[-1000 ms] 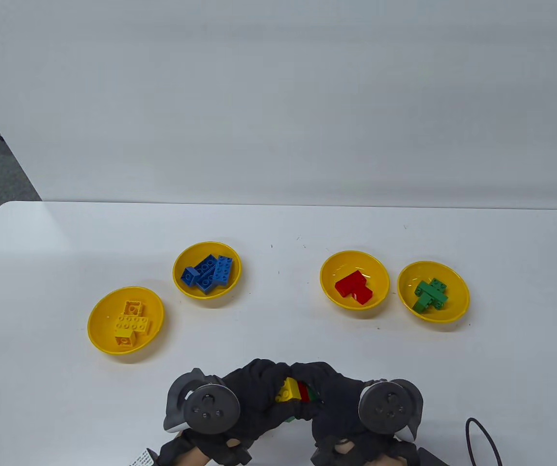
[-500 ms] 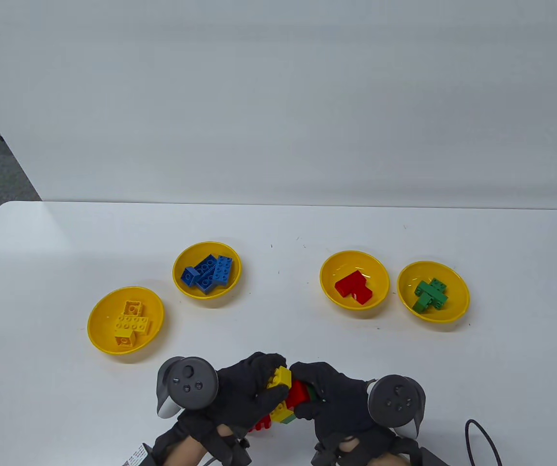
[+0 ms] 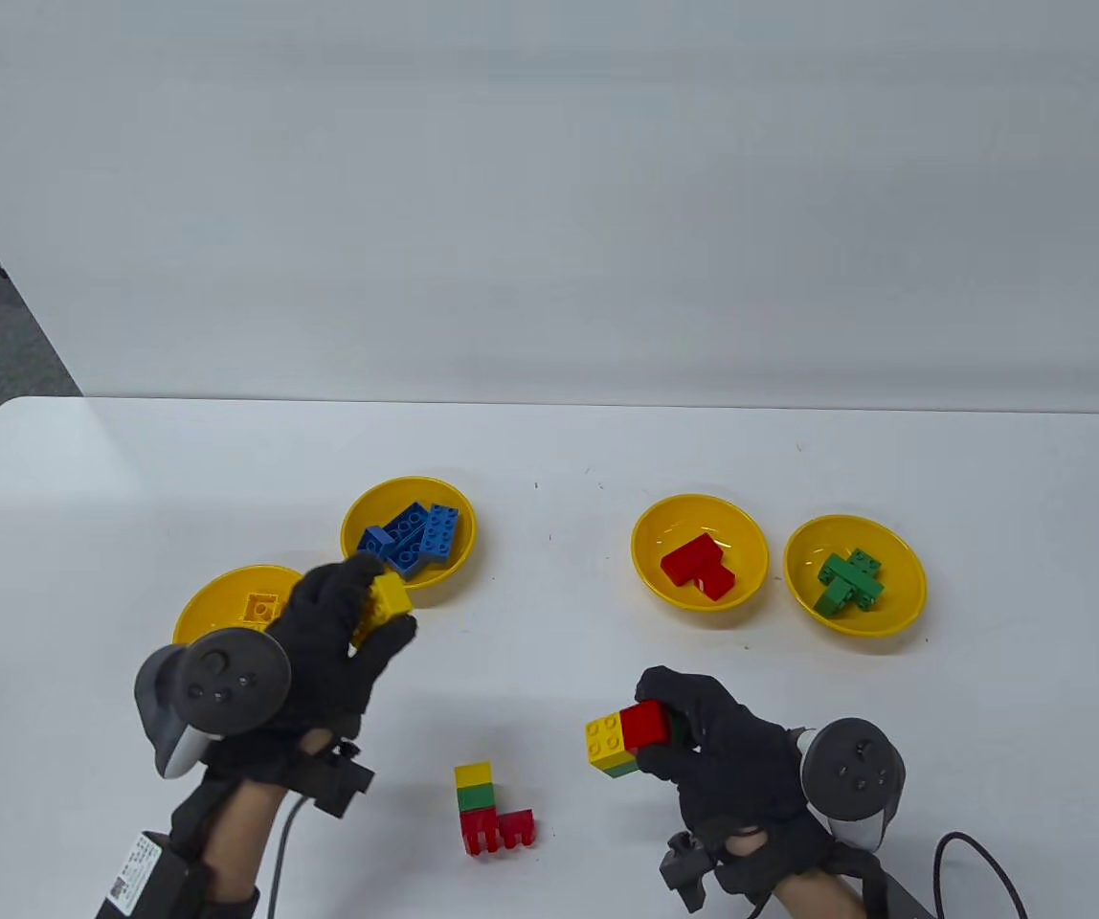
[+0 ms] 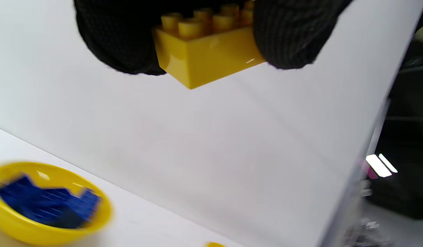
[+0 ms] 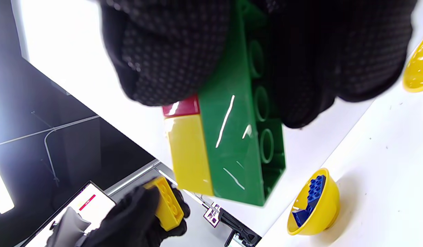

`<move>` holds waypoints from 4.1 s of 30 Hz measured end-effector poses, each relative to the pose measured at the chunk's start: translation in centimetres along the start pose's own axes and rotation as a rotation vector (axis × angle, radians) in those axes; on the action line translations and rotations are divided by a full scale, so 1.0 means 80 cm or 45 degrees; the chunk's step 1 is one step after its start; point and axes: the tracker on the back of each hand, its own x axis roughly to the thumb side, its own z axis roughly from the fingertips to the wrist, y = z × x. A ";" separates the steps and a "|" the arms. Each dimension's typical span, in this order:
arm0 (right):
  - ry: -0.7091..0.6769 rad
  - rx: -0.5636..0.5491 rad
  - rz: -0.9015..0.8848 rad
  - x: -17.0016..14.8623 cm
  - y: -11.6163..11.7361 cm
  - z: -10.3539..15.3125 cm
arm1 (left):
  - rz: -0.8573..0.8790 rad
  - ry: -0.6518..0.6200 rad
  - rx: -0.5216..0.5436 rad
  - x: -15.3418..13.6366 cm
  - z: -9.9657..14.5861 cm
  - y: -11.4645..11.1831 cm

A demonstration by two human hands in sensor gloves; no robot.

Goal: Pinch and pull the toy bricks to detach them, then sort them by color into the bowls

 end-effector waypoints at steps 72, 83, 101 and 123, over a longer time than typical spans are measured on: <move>0.096 0.067 -0.252 -0.017 0.034 0.008 | 0.926 -0.211 -0.530 0.086 0.034 -0.142; 0.060 -0.017 -0.233 -0.017 0.004 0.005 | 0.001 0.145 -0.128 -0.001 -0.035 0.008; 0.092 -0.026 -0.189 -0.024 -0.003 0.001 | -0.609 0.704 -0.320 -0.160 -0.046 -0.050; 0.083 0.121 -0.083 -0.028 0.056 0.006 | 0.245 -0.090 -0.155 0.032 0.017 -0.054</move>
